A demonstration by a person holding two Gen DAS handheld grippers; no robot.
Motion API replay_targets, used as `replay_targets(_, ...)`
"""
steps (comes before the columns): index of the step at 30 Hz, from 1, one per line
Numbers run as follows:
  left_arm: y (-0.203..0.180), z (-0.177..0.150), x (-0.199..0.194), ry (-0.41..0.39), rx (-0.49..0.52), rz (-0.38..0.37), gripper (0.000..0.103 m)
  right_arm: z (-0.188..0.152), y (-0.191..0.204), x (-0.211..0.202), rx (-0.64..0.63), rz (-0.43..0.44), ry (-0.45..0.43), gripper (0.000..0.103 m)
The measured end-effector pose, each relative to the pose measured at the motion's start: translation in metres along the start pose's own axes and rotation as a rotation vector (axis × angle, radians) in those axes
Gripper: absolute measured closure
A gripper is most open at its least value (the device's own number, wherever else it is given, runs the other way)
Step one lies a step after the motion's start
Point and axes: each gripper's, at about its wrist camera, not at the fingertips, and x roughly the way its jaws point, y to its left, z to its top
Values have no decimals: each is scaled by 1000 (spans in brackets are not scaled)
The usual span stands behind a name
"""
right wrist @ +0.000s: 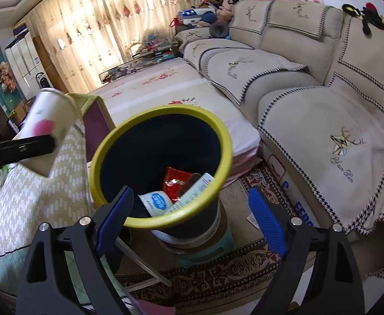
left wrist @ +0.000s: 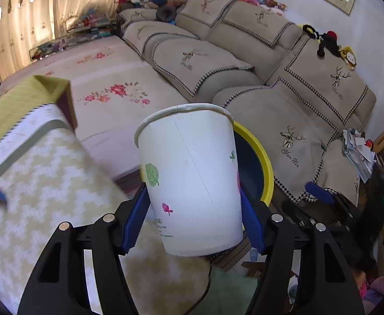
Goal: Collect trash
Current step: 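Carry the paper cup into the bin and open the left gripper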
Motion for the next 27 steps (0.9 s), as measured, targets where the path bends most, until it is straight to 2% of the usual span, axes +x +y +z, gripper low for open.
replay_targets(7, -4, 22, 49, 33, -18, 4, 34, -7, -20, 3, 39, -11, 16, 18)
replay_targets(9, -3, 23, 49, 26, -27, -4, 27, -7, -19, 5, 45, -7, 20, 18)
replay_targets(11, -2, 21, 41, 5, -20, -1, 25, -8, -18, 8, 44, -2, 24, 18)
replay_targets(15, 12, 11, 6, -42, -38, -9, 22, -9, -11, 12, 33, 16, 33, 18)
replay_targets(21, 38, -23, -66, -152, -94, -13, 18, -9, 6, 16, 2, 41, 44, 18)
replay_targets(27, 78, -75, -148, -286, -174, 55, 15, -2, 37, 17, -59, 78, 45, 18)
